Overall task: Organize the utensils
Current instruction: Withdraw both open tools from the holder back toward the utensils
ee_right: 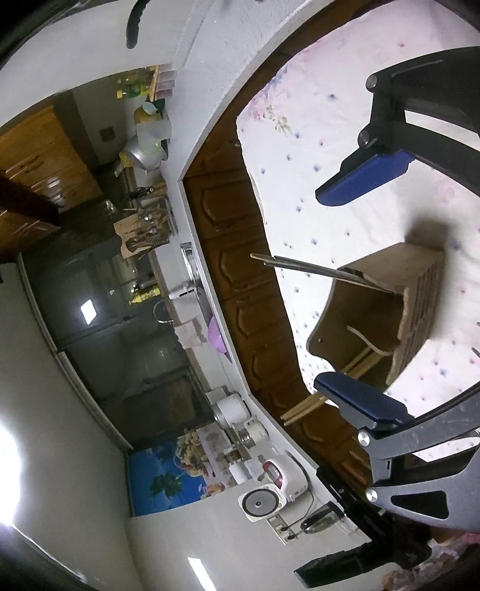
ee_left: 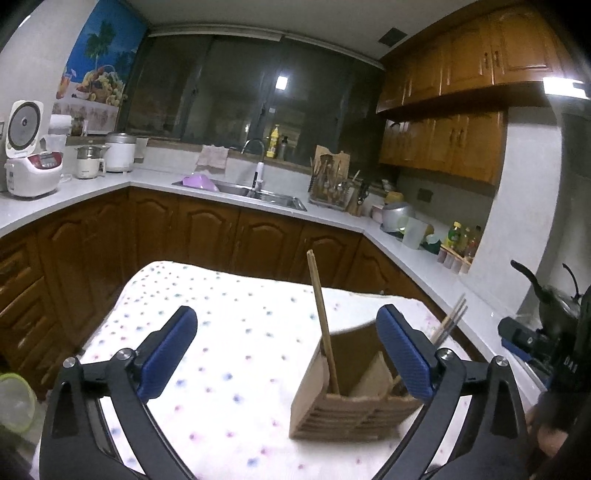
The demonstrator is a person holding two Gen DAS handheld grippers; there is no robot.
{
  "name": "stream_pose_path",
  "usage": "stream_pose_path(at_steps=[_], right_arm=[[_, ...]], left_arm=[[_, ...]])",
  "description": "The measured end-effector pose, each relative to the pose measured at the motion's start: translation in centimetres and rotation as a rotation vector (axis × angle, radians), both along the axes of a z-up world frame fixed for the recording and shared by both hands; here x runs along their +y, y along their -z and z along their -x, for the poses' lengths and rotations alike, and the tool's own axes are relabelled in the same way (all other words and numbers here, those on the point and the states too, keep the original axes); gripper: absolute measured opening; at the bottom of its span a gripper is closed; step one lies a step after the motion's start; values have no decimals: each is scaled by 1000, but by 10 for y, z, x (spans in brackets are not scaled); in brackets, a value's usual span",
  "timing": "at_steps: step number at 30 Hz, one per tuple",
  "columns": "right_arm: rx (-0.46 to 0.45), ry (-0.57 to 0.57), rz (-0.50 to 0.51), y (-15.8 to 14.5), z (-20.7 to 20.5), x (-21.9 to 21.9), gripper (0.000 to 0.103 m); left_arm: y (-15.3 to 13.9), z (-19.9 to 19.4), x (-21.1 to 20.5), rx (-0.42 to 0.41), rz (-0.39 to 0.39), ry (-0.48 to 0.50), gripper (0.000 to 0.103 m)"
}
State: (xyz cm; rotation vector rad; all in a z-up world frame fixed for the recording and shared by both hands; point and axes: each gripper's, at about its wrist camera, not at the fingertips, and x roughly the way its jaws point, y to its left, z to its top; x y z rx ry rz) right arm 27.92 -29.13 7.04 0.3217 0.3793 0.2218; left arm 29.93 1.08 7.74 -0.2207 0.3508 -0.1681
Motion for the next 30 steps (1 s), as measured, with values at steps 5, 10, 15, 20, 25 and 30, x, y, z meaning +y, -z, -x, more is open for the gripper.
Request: stream_pose_path(at_steps=[5, 10, 15, 20, 25, 30], right_arm=[[-2, -5, -2, -4, 19, -1, 95], [5, -16, 12, -6, 36, -1, 96], [12, -20, 28, -4, 57, -2, 96], [21, -17, 31, -1, 77, -4, 96], [38, -20, 41, 9, 94, -4, 96], [79, -21, 46, 23, 107, -5, 96]], left_arm=[[3, 22, 5, 17, -9, -3, 102], [8, 44, 11, 42, -10, 0, 102], [12, 65, 14, 58, -24, 5, 102], [15, 85, 19, 77, -16, 8, 102], [26, 102, 24, 101, -20, 10, 102], [40, 111, 32, 138, -25, 0, 102]])
